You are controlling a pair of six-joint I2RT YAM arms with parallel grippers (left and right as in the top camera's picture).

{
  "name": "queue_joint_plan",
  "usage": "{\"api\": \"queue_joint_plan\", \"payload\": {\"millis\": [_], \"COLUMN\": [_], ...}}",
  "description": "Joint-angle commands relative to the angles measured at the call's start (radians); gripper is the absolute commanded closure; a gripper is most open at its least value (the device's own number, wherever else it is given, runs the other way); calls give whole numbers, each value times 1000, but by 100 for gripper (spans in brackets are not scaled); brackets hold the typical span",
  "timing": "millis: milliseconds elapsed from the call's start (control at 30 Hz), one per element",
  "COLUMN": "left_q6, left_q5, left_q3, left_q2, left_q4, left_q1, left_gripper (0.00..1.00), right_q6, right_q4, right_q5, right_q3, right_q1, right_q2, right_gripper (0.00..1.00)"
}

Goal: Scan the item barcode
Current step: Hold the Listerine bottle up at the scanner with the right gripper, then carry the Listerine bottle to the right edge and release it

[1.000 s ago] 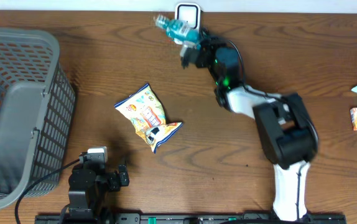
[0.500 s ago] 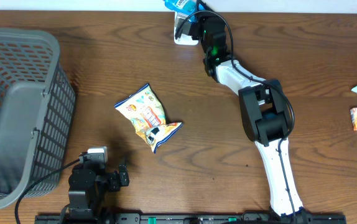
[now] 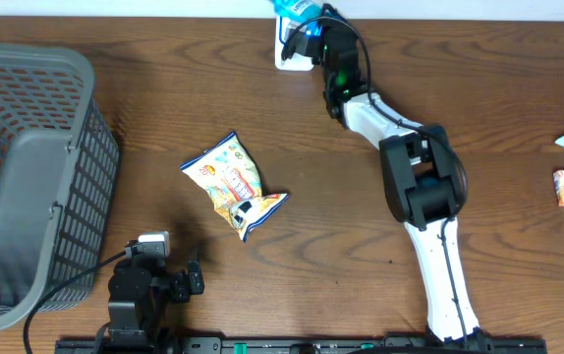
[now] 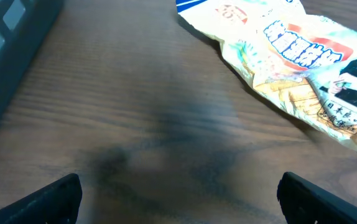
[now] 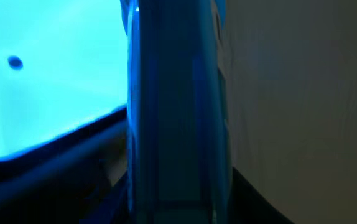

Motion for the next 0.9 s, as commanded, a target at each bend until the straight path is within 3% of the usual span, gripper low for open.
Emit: {"api": "queue_joint_plan", "payload": {"millis": [0, 233, 433, 567, 867], "left_q6": [10, 10, 10, 10, 10], "left_q5": [-13, -13, -13, -13, -13], "left_q3": [-5, -5, -5, -5, -5], "left_q2": [-3, -3, -3, -3, -3], "left_q4": [-20, -20, -20, -20, -20], "left_q1": [-3, -3, -3, -3, -3], "left_gripper": [2, 2, 2, 2, 2], "right_q6": [56, 243, 407, 524, 572], "right_q4": [-108, -568, -917, -1004, -1018], "right_q5": [162, 219, 160, 113, 108], "right_q3": [41, 41, 26, -8, -126], "right_q1": [-62, -203, -377, -504, -712], "right_q2": [-194, -332, -345, -345, -345], "right_gripper": [99, 99, 99, 99, 98]}}
